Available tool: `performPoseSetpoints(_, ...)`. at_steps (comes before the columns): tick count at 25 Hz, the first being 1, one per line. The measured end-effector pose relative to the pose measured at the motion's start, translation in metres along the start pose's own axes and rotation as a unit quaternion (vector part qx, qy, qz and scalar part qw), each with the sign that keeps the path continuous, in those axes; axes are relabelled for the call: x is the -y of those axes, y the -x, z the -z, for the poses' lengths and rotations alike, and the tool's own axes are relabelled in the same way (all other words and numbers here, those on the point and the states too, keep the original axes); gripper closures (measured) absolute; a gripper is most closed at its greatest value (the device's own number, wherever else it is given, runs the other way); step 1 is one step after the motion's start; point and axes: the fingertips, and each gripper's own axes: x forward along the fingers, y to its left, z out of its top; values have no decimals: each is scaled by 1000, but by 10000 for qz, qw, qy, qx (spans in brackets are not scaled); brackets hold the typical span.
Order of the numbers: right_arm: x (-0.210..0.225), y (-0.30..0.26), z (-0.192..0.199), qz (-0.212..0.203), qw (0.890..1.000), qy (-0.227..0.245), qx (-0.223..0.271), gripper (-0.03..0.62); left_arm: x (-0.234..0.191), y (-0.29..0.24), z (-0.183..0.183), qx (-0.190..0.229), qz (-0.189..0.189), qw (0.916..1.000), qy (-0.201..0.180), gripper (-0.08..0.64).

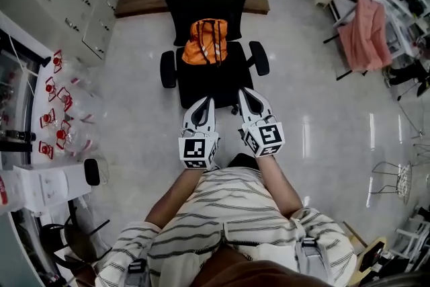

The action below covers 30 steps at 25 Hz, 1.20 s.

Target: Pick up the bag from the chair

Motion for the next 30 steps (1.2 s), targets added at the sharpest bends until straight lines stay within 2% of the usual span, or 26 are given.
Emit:
performPoseSetpoints(5, -2, -6, 6, -88, 9999, -86, -50, 574, -6, -12, 6, -37, -106, 9998, 136, 537)
performPoseSetpoints(11, 23, -26, 12, -107, 9997, -205, -28, 574, -9, -40, 13, -140, -156, 9997, 131, 537)
performPoseSetpoints(17, 58, -61, 17, -158, 9989, -445, 1, 574, -6, -85, 14, -187, -57, 9998, 41, 537)
performPoseSetpoints(30, 144, -154, 26, -400, 9978, -464, -245, 574, -34, -204, 25, -454, -406, 9981, -17, 537)
